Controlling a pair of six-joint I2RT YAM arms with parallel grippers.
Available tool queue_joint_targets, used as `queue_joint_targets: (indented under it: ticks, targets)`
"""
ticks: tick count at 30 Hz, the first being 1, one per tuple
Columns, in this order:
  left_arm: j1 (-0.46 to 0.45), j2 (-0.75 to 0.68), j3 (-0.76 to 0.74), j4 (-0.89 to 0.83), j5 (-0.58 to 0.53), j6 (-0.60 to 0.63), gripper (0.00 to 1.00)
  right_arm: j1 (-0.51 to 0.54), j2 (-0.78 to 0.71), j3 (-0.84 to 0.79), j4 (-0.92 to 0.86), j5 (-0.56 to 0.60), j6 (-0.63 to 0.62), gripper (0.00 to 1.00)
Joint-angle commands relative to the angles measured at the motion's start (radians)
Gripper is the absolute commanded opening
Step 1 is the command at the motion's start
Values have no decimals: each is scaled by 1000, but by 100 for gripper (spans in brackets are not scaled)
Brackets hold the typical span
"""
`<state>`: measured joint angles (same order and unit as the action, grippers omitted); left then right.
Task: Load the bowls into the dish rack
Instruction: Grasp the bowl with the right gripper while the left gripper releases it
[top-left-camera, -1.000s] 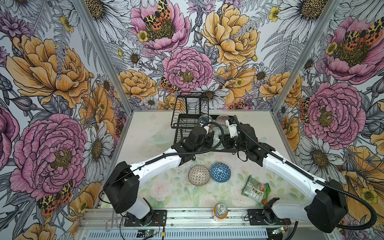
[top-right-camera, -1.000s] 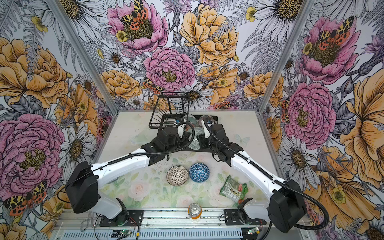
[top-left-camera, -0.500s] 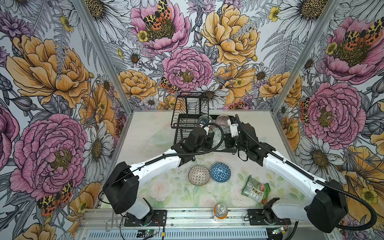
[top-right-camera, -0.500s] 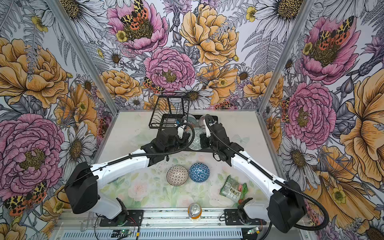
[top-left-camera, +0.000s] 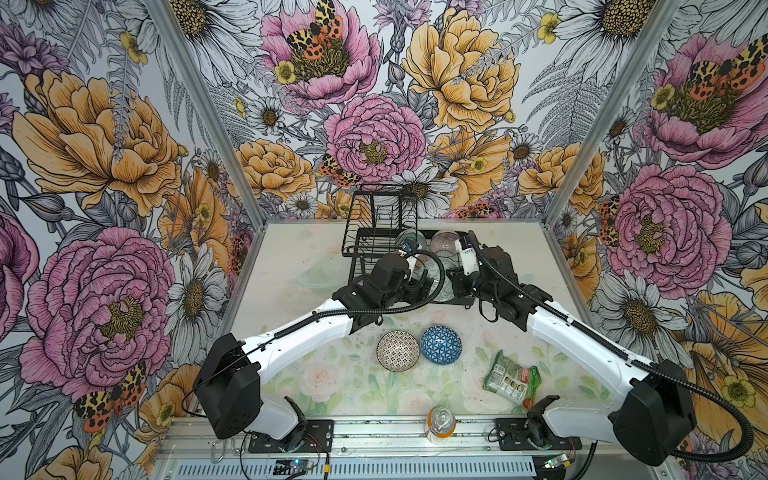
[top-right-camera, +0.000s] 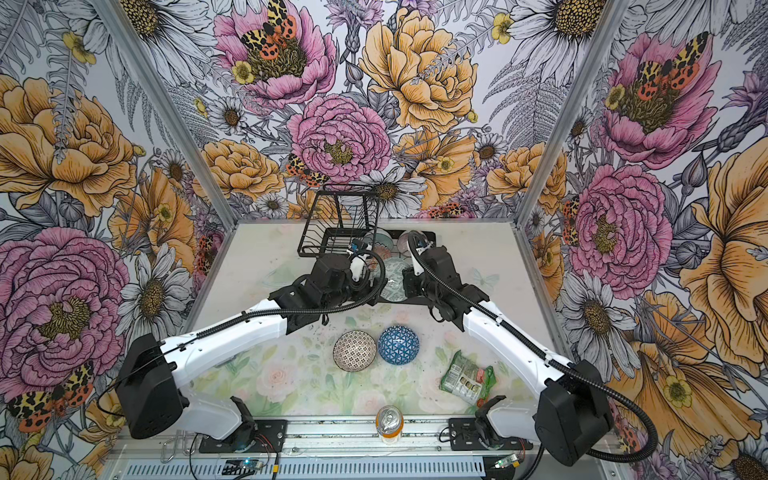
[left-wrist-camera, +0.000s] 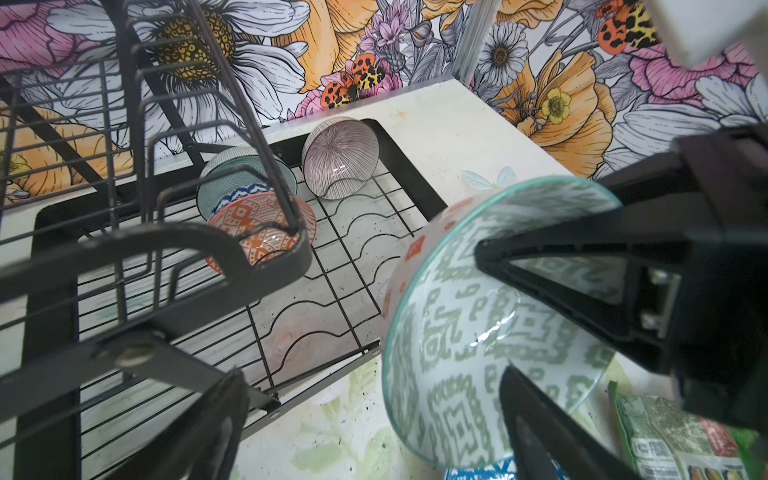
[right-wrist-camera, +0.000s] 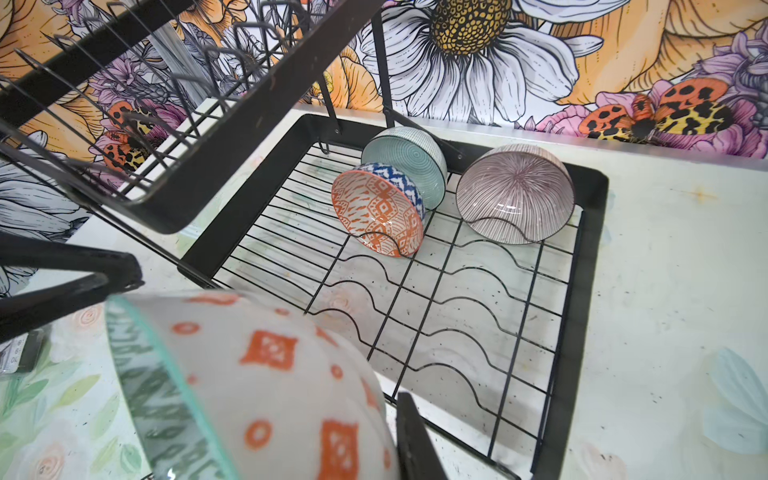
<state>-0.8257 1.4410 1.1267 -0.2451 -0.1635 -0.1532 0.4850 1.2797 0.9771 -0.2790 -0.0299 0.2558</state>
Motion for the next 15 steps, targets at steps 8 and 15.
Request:
queue_joint_targets:
  ticks: [8, 15]
  targets:
    - [50, -54, -4, -106, -7, 31, 99, -40, 41, 77, 61, 102, -238, 0]
    - [71, -47, -5, -106, 12, 38, 99, -42, 82, 83, 178, 266, -470, 0]
